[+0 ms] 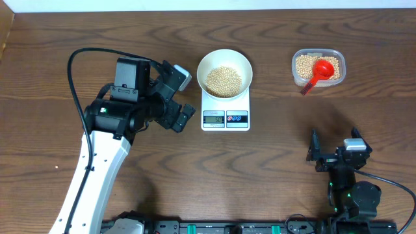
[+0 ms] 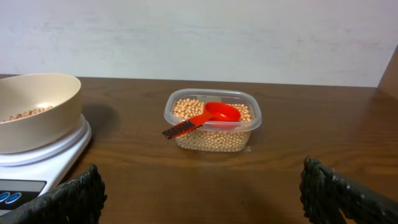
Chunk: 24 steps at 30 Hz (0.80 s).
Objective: Scoop item into bowl and weigh 50g on scale
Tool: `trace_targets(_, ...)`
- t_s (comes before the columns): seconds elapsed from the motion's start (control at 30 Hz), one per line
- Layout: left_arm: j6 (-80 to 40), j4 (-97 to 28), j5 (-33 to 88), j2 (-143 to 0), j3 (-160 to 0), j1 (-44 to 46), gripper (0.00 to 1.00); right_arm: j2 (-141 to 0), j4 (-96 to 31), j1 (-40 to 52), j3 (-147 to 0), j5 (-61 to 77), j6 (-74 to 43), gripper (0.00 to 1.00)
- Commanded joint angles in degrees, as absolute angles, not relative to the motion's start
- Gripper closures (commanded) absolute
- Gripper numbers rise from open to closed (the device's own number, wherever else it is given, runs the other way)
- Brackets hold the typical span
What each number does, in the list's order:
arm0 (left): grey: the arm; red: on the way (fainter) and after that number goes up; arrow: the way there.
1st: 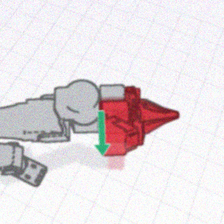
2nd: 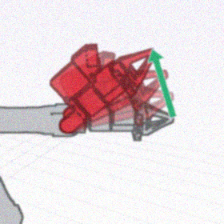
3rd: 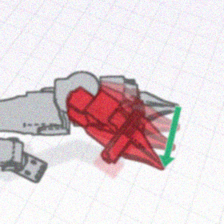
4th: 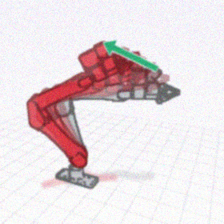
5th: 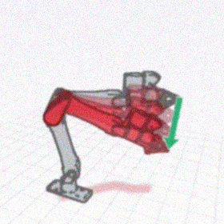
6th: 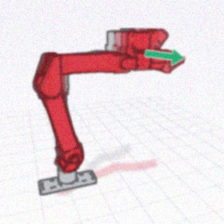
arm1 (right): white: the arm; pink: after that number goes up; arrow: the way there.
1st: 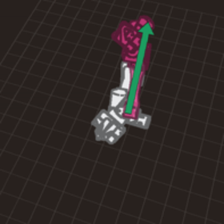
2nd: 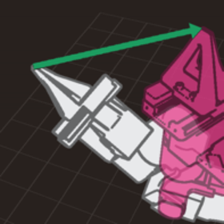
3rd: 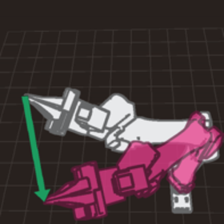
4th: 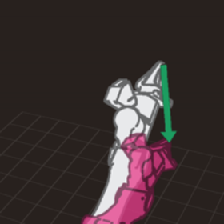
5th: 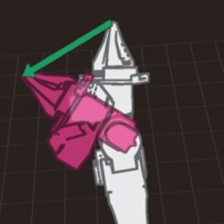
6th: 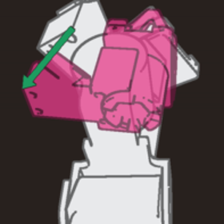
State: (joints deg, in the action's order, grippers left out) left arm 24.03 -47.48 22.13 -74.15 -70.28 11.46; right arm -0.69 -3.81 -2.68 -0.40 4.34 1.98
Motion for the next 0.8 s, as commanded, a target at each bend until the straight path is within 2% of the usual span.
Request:
trace_targets(0.0,23.94,-47.31,21.80,-72.99,-71.09,11.60,0.04,-0.27,-4.01,-2.31,-0.32,5.08,2.66,0.01)
trace_targets(0.2,23.81,-47.27,18.17,-68.29,-69.54,11.60,0.03,-0.27,-4.01,-2.31,-0.32,5.08,2.63,0.01)
trace_targets(0.37,13.10,-47.07,11.18,-62.30,-67.42,10.85,0.03,-0.27,-4.01,-2.31,-0.32,5.08,2.63,0.01)
trace_targets(0.57,10.17,-46.41,9.30,-54.87,-65.06,5.67,0.02,-0.27,-3.99,-2.31,-0.32,5.08,2.63,0.01)
trace_targets(0.77,10.17,-38.06,9.32,-44.91,-56.25,0.49,0.02,-0.27,-3.99,-2.31,-0.32,5.08,2.63,0.01)
